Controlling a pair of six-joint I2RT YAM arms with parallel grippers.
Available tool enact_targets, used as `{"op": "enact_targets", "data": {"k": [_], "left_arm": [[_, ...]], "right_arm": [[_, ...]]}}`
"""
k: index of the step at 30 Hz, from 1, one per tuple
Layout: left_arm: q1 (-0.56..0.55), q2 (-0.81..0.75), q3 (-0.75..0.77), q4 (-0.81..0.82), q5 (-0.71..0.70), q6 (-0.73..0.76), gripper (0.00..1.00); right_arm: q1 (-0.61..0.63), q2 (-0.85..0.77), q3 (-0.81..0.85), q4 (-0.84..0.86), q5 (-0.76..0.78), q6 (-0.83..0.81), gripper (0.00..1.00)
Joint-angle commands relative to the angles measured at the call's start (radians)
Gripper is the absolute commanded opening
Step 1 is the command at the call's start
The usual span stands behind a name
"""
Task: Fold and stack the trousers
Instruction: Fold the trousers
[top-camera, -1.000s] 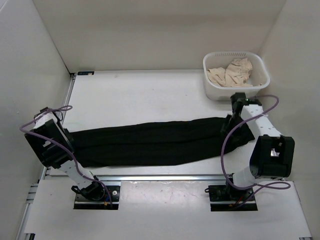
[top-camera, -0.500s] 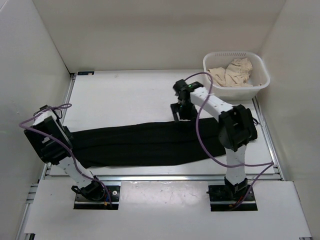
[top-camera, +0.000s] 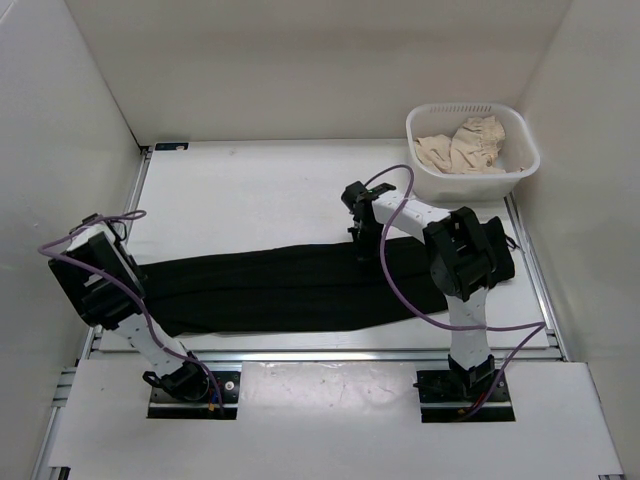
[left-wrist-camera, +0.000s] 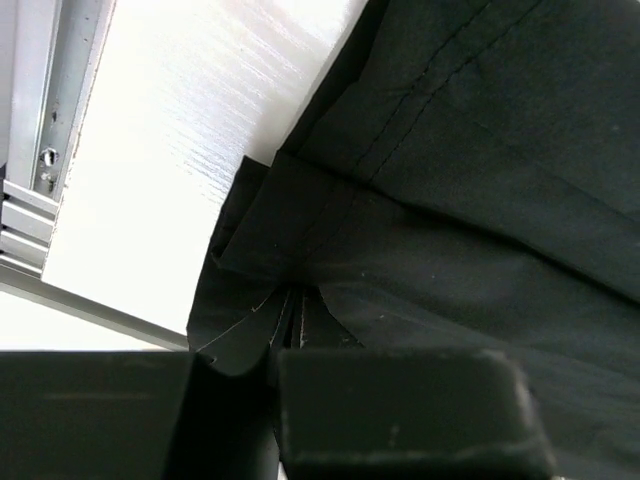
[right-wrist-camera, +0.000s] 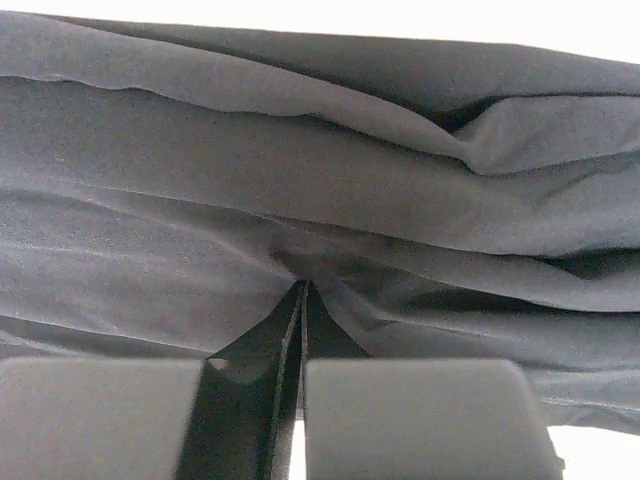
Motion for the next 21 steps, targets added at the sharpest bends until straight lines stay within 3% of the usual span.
{"op": "enact_targets", "data": {"k": [1, 8, 9, 10, 11, 21], "left_arm": [[0.002, -0.073, 0.043, 0.014, 0.006, 0.000, 0.14], [0.002, -0.121, 0.084, 0.014, 0.006, 0.000, 0.17], [0.002, -0.121, 0.085, 0.014, 0.006, 0.000, 0.42], [0.002, -0.121, 0.085, 0.014, 0.006, 0.000, 0.53], [0.002, -0.110, 0.085, 0.014, 0.006, 0.000, 0.59], [0.041, 0.041, 0.112, 0.074, 0.096, 0.000, 0.61]], "right_arm": [[0.005, -0.025, -0.006, 0.041, -0.019, 0.025, 0.00], [-0.036, -0.104, -0.008, 0.050, 0.003, 0.025, 0.00], [-0.036, -0.104, 0.003, 0.050, 0.003, 0.025, 0.00], [-0.036, -0.104, 0.003, 0.050, -0.007, 0.025, 0.00], [-0.036, -0.104, 0.014, 0.050, -0.016, 0.025, 0.00], [-0.036, -0.092, -0.019, 0.049, -0.027, 0.014, 0.38]]}}
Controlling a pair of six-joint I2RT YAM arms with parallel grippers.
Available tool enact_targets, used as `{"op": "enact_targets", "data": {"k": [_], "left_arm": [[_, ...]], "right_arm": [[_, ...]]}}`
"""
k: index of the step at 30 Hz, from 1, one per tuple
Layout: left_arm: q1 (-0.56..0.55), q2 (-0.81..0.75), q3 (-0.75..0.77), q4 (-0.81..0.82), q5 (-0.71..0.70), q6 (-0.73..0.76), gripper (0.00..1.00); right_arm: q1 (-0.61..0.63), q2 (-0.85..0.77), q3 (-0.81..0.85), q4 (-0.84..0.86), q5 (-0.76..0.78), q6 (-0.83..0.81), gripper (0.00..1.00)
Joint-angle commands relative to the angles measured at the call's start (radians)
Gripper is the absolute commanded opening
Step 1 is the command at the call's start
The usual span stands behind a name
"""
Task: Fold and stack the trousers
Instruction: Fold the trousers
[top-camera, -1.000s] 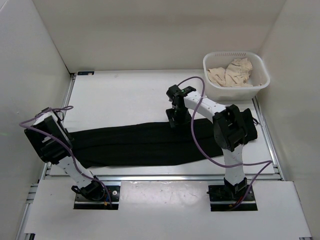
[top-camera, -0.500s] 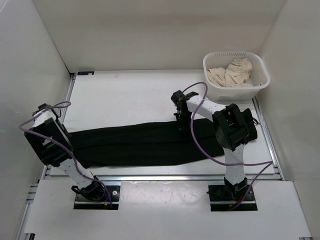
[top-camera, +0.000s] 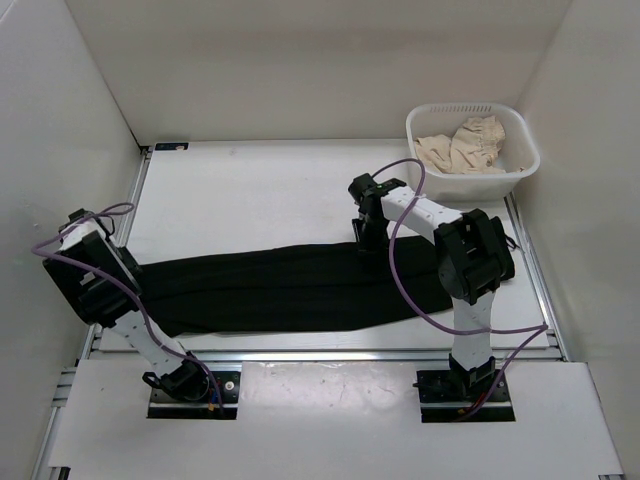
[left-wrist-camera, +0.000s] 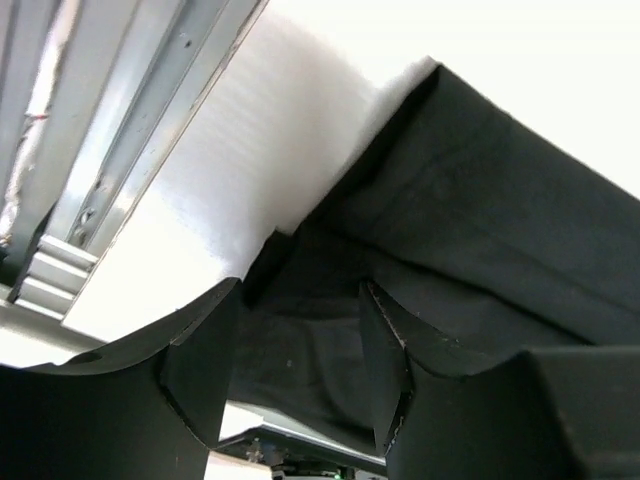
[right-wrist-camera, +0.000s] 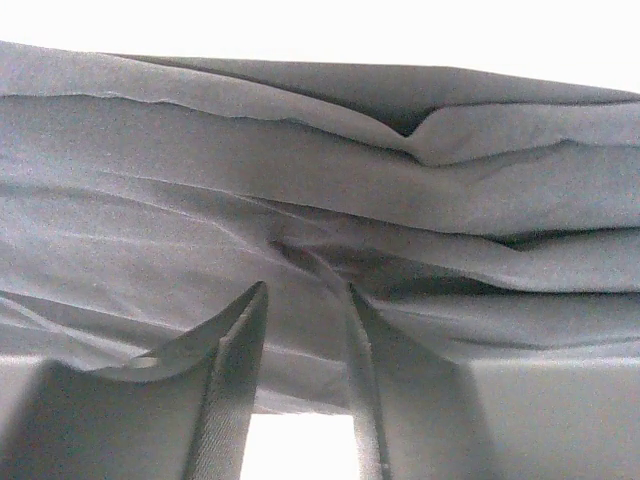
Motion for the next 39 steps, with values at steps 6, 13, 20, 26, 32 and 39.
{"op": "enact_targets", "data": {"k": [6, 13, 20, 26, 32, 39], "left_arm": [[0.006, 0.001, 0.038, 0.038, 0.164, 0.000, 0.40], [0.017, 0.010, 0.020, 0.038, 0.122, 0.000, 0.14], [0.017, -0.081, 0.029, 0.016, 0.122, 0.000, 0.14], [0.017, -0.104, 0.018, -0.013, 0.133, 0.000, 0.14], [0.017, -0.104, 0.018, -0.022, 0.133, 0.000, 0.14], [0.017, -0.144, 0.027, -0.031, 0.142, 0.000, 0.14]], "right_arm": [[0.003, -0.014, -0.032, -0.002, -0.027, -0.002, 0.60], [0.012, 0.007, -0.026, -0.034, -0.016, -0.020, 0.67], [0.021, -0.158, -0.052, -0.118, 0.178, 0.082, 0.72], [-0.109, -0.290, -0.251, -0.017, 0.088, 0.359, 0.79], [-0.155, -0.227, -0.280, 0.066, 0.037, 0.500, 0.85], [-0.184, -0.111, -0.174, 0.066, 0.120, 0.500, 0.75]]}}
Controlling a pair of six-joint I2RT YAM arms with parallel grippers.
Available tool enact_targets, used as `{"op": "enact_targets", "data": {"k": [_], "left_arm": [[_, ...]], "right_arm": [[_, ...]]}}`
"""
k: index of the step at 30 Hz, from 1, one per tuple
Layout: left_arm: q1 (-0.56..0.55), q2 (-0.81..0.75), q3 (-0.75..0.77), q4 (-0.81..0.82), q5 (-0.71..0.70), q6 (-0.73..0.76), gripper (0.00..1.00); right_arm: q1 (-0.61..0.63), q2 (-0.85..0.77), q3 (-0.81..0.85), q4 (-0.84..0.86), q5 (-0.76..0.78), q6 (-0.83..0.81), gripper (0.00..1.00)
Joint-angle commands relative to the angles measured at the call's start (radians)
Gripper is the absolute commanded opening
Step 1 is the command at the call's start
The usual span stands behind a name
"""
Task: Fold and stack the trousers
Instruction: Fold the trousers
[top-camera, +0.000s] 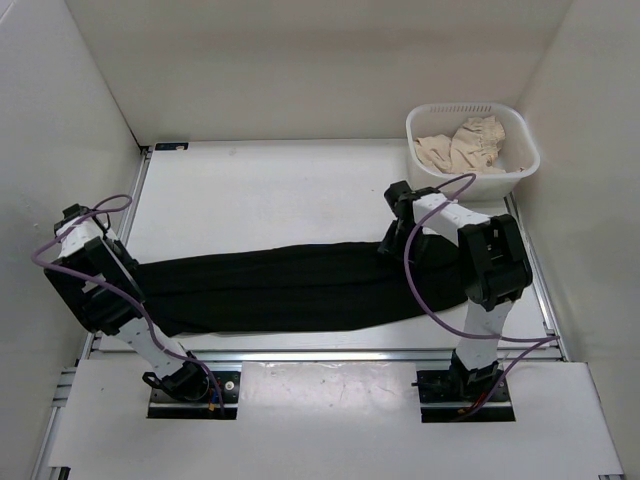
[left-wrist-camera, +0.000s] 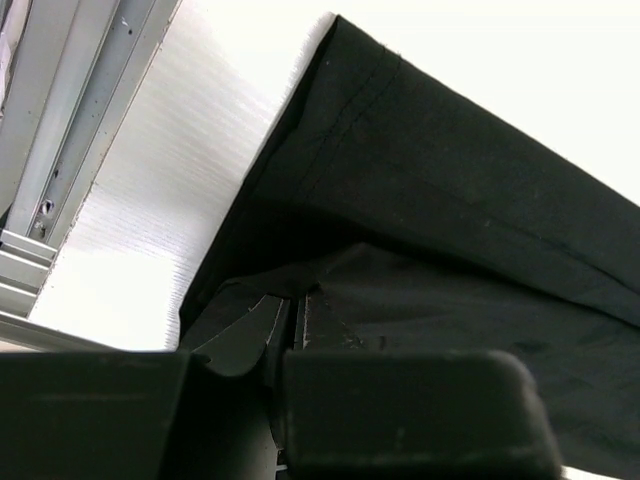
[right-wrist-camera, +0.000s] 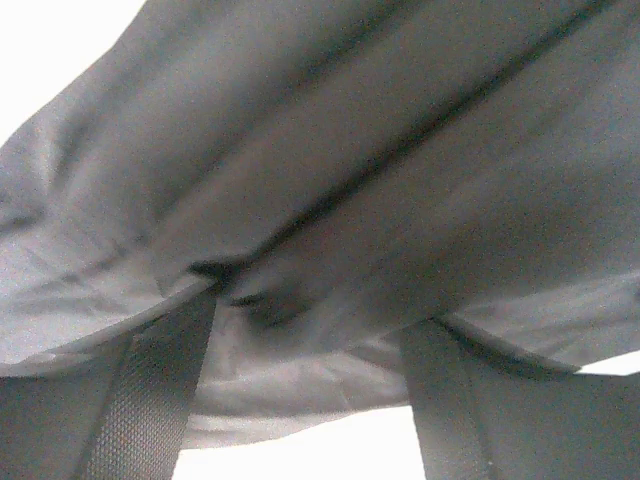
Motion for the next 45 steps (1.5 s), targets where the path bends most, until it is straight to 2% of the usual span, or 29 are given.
{"op": "enact_targets", "data": {"k": [1, 5, 7, 13, 23, 24, 26, 28, 29, 31, 32, 34, 37, 38, 39, 41, 42, 45], "left_arm": [[0.006, -0.078, 0.019, -0.003, 0.018, 0.000, 0.14], [0.006, -0.078, 0.047, -0.022, 0.009, 0.000, 0.14], [0.006, -0.078, 0.079, -0.023, 0.009, 0.000, 0.14], [0.006, -0.023, 0.159, -0.023, 0.064, 0.000, 0.14], [-0.012, 0.190, 0.280, -0.032, 0.113, 0.000, 0.14], [-0.012, 0.207, 0.294, -0.032, 0.113, 0.000, 0.14], [-0.012, 0.256, 0.334, -0.032, 0.113, 0.000, 0.14], [-0.012, 0.291, 0.358, -0.032, 0.113, 0.000, 0.16], [-0.012, 0.291, 0.374, -0.032, 0.113, 0.000, 0.21], [-0.012, 0.305, 0.388, -0.041, 0.104, 0.000, 0.30], [-0.012, 0.305, 0.397, -0.041, 0.104, 0.000, 0.39], [-0.012, 0.305, 0.397, -0.050, 0.092, 0.000, 0.47], [-0.012, 0.275, 0.388, -0.050, 0.069, 0.000, 0.57], [-0.012, 0.255, 0.375, -0.050, 0.069, 0.000, 0.59], [-0.012, 0.243, 0.362, -0.050, 0.060, 0.000, 0.59], [-0.012, 0.203, 0.345, -0.050, 0.060, 0.000, 0.65], [-0.012, 0.189, 0.322, -0.050, 0.060, 0.000, 0.65], [-0.012, 0.143, 0.285, -0.050, 0.069, 0.000, 0.68]], "right_arm": [[-0.026, 0.021, 0.069, 0.020, 0.047, 0.037, 0.57], [-0.046, 0.021, 0.100, 0.020, 0.074, 0.028, 0.11], [-0.046, 0.021, 0.135, 0.005, 0.085, 0.017, 0.01], [-0.055, -0.001, 0.188, -0.018, 0.122, -0.008, 0.00], [-0.094, 0.195, 0.367, -0.049, 0.103, -0.060, 0.01], [-0.104, 0.208, 0.391, -0.049, 0.103, -0.060, 0.05], [-0.104, 0.240, 0.416, -0.049, 0.093, -0.060, 0.07], [-0.104, 0.249, 0.444, -0.037, 0.103, -0.069, 0.28], [-0.104, 0.262, 0.454, -0.026, 0.131, -0.083, 0.43], [-0.104, 0.271, 0.491, -0.026, 0.142, -0.122, 0.58], [-0.104, 0.271, 0.509, -0.041, 0.142, -0.135, 0.63], [-0.104, 0.251, 0.551, -0.050, 0.124, -0.193, 0.76], [-0.104, 0.163, 0.560, -0.110, 0.123, -0.253, 0.89], [-0.115, 0.133, 0.560, -0.134, 0.136, -0.282, 0.99], [-0.129, 0.102, 0.560, -0.185, 0.146, -0.294, 0.99], [-0.190, -0.006, 0.479, -0.224, 0.128, -0.304, 0.99], [-0.221, -0.049, 0.427, -0.234, 0.104, -0.304, 0.99], [-0.350, -0.302, 0.156, -0.192, -0.085, -0.279, 0.99]]}}
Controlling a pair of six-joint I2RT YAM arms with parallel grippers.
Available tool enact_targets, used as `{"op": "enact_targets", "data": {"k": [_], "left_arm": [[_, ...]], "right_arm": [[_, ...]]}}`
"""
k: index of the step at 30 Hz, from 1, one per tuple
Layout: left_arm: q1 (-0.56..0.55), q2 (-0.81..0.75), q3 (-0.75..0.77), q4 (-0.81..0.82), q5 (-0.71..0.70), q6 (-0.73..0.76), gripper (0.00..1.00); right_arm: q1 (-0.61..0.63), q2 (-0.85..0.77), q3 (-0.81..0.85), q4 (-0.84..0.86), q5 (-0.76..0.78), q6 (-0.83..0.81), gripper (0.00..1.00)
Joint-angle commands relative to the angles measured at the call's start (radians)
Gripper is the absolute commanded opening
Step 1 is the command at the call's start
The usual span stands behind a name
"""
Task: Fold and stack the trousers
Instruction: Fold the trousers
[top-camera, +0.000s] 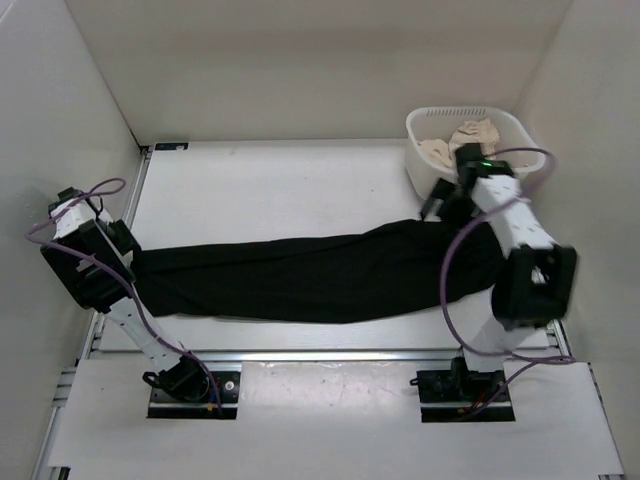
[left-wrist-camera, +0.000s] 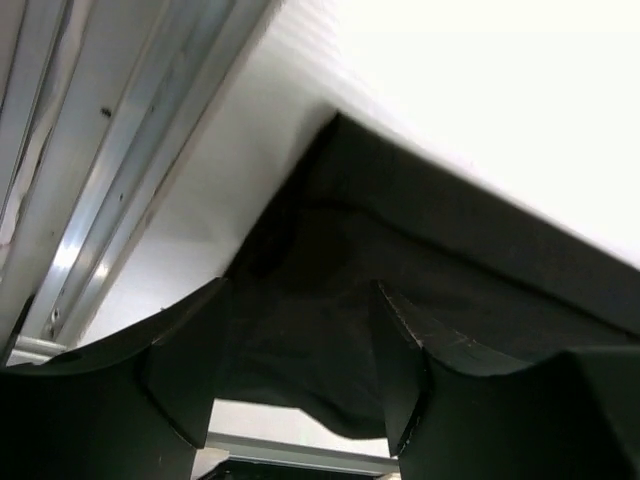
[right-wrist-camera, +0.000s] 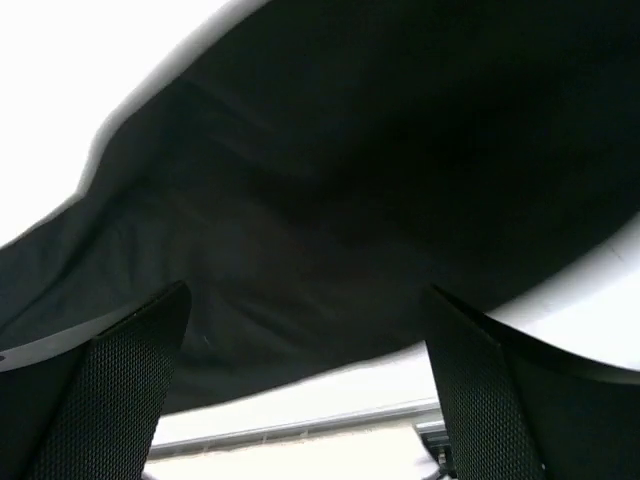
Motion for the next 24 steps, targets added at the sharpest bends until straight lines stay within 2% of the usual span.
{"op": "enact_targets", "data": {"k": [1, 2, 5, 8, 9, 11, 15, 17, 18, 20, 24], "left_arm": [[0.005, -0.127, -0.050, 0.003, 0.010, 0.000, 0.68], [0.005, -0.145, -0.063, 0.003, 0.010, 0.000, 0.68], [0.005, -0.157, -0.097, 0.003, 0.010, 0.000, 0.68], [0.005, -0.157, -0.110, 0.003, 0.010, 0.000, 0.68], [0.005, -0.145, -0.098, 0.003, 0.010, 0.000, 0.68], [0.005, -0.145, -0.087, -0.006, 0.000, 0.000, 0.69], [0.005, -0.156, -0.105, -0.006, 0.000, 0.000, 0.69], [0.005, -0.156, -0.120, -0.006, 0.000, 0.000, 0.69], [0.005, -0.156, -0.130, -0.006, 0.000, 0.000, 0.69], [0.005, -0.156, -0.130, -0.006, 0.000, 0.000, 0.69], [0.005, -0.165, -0.130, -0.006, 0.000, 0.000, 0.69]], "right_arm": [[-0.139, -0.294, -0.205, -0.016, -0.137, -0.004, 0.99], [-0.150, -0.337, -0.306, -0.002, -0.151, -0.004, 0.99], [-0.159, -0.435, -0.429, 0.029, -0.106, -0.004, 0.99], [-0.159, -0.402, -0.444, 0.075, -0.187, -0.033, 0.99], [-0.159, -0.402, -0.444, 0.075, -0.168, -0.004, 0.99], [-0.159, -0.402, -0.457, 0.085, -0.102, 0.044, 0.99], [-0.168, -0.437, -0.511, 0.082, 0.145, 0.185, 0.97], [-0.168, -0.451, -0.522, 0.214, 0.199, 0.185, 0.93], [-0.168, -0.439, -0.502, 0.252, 0.208, 0.200, 0.89], [-0.168, -0.358, -0.446, 0.298, 0.219, 0.220, 0.89], [-0.150, -0.129, -0.167, 0.248, 0.318, 0.242, 0.90]]}}
